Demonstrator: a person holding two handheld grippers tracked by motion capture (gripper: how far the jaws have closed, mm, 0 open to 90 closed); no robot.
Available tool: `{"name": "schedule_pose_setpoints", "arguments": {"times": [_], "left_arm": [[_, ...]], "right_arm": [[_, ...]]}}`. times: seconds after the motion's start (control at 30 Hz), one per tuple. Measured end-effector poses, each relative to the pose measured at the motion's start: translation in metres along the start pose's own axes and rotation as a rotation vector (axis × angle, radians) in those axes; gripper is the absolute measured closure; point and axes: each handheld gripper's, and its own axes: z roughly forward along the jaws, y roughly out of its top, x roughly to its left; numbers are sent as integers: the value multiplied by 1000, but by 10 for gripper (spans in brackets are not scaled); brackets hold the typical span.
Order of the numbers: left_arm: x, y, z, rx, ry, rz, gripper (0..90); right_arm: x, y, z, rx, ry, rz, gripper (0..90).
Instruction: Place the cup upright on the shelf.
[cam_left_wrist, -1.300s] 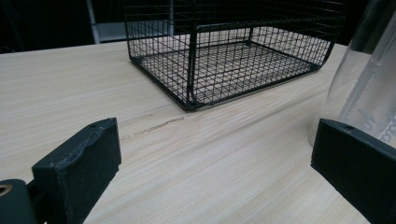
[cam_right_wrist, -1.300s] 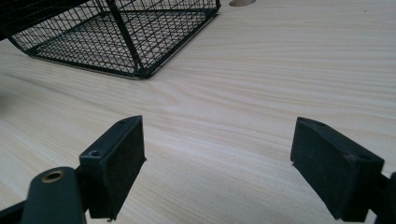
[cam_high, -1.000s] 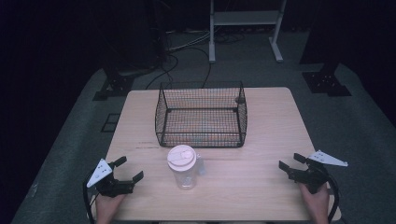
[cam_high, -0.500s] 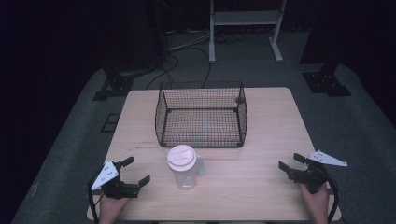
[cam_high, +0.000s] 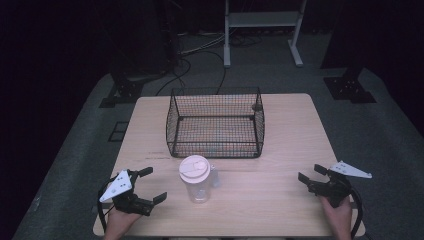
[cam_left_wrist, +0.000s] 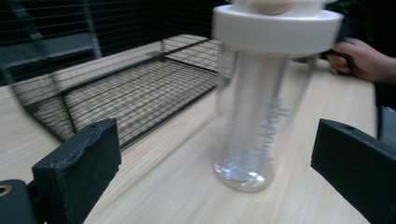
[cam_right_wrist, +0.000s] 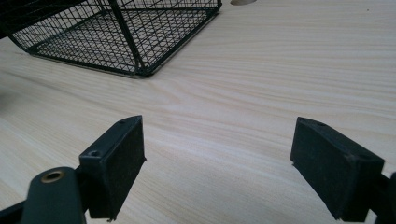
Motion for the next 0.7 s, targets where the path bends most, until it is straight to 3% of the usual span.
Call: {"name": "schedule_pose_setpoints", "arguments": {"times": [0.03,0.27,0.57,0.7], "left_arm": [[-4,7,3,14,-22,27,6],[-11,23,13,58,-91,65,6],[-14,36,28,102,-121,83,6],[-18,42,38,133,-130,115,6]], "right_arm": [[0,0,0,1,1,-1,165],[0,0,0,1,3,-4,165],[0,0,0,4,2,-5,165],[1,0,0,4,2,-6,165]]}}
